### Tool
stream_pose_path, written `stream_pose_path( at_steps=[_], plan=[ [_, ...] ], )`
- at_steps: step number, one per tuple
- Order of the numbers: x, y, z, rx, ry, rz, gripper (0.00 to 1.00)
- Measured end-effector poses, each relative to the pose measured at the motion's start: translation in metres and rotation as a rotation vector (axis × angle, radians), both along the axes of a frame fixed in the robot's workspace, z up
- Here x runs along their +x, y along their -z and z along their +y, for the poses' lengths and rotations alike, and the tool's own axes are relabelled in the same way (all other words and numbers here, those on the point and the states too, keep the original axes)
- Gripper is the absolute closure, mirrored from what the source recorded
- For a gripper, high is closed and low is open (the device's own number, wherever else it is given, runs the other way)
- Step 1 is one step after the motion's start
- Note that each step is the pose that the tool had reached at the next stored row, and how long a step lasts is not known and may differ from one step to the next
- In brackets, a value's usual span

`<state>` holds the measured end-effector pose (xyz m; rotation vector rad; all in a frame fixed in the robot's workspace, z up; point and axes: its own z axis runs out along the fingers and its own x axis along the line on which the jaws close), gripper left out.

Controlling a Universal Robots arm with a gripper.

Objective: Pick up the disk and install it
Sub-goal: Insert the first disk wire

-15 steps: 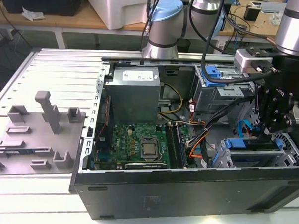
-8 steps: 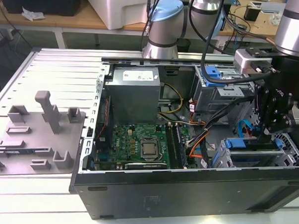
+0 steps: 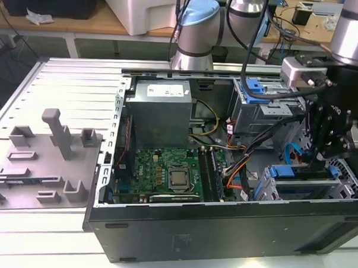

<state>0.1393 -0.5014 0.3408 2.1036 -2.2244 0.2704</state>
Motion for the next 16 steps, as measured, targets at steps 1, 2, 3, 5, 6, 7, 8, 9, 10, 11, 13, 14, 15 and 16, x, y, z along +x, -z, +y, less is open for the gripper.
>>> stream_pose_path(
  at_steps=[1,2,3,5,6,7,8,9,10,11,13,14,15,16],
  plan=[
    [0.0,-0.0023,0.0004,-0.0001,0.0,-0.0001,0.83],
    [0.0,-0.0034,0.0006,0.0001,0.0,-0.0001,0.83],
    [0.0,-0.0041,0.0009,0.0001,0.0,-0.0001,0.83],
    [0.001,-0.004,0.0007,-0.0002,0.0,0.0062,0.83],
    [0.0031,-0.0004,-0.0009,0.0007,0.0,0.0086,0.83],
    [0.0031,0.0003,-0.0018,0.0006,0.006,0.0087,0.83],
    [0.003,0.0003,-0.0017,0.0007,0.006,0.0087,0.83],
    [0.003,0.0004,-0.0017,0.0006,0.007,0.0086,0.83],
    [0.003,0.0005,-0.0017,0.0007,0.007,0.0086,0.83],
    [0.0029,0.0007,-0.0017,0.0007,0.008,0.0087,0.83],
    [0.0029,0.0007,-0.0017,0.0007,0.009,0.0086,0.83],
    [0.0029,0.0007,-0.0017,0.0008,0.009,0.0087,0.83],
    [0.0028,0.0006,-0.0017,0.0007,0.011,0.0092,0.83],
    [0.0027,0.0007,-0.0017,0.0007,0.011,0.0098,0.83]
  ],
)
